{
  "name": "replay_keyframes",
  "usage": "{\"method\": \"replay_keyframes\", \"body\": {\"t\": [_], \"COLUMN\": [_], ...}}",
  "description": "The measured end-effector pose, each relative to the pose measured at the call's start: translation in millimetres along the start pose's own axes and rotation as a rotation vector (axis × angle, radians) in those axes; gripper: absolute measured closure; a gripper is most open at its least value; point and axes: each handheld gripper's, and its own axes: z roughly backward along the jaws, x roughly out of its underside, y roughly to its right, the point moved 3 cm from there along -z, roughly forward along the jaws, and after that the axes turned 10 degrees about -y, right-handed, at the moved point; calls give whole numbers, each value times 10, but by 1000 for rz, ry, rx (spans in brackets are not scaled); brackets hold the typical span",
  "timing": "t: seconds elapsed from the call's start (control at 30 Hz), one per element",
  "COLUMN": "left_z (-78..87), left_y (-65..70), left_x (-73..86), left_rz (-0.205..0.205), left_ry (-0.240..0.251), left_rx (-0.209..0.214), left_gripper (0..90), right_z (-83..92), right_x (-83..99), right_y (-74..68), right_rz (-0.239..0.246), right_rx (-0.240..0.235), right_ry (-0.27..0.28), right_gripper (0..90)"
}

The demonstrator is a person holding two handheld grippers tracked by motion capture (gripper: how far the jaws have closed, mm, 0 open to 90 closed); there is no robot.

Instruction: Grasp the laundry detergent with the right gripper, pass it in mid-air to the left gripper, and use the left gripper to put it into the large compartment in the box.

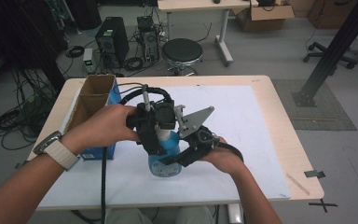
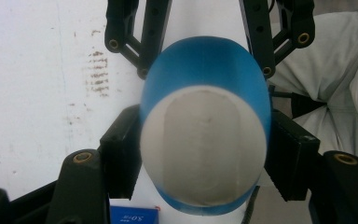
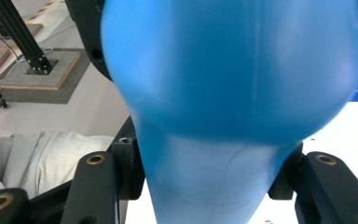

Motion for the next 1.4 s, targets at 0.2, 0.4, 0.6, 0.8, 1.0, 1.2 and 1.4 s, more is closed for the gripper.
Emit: {"method": "replay_keyframes", "body": {"t": [0.2,0.4,0.6,0.8,1.0,1.2,1.4], "left_z": [15,36,58,71,105,156,225], "left_y": [16,28,38,25,-8,-59,-133], "left_x": [10,11,16,51,120,187,248], "left_rz": [8,21,32,56,109,187,296], "left_ry": [12,17,19,13,15,14,0], "left_rx": [-5,2,1,3,2,-15,-39], "left_gripper": [382,383,384,384,383,383,383], "right_z": [7,25,133,245,387,574,802], "right_x": [-8,-15,74,237,419,514,545], "right_y": [-4,-19,-36,-49,-39,-32,11], "right_rz": [5,7,-13,-71,-144,-207,-252], "right_rx": [1,-4,3,19,77,143,221], "right_ry": [3,4,-11,-31,-77,-151,-245], "right_gripper": [444,429,333,211,148,106,68]}}
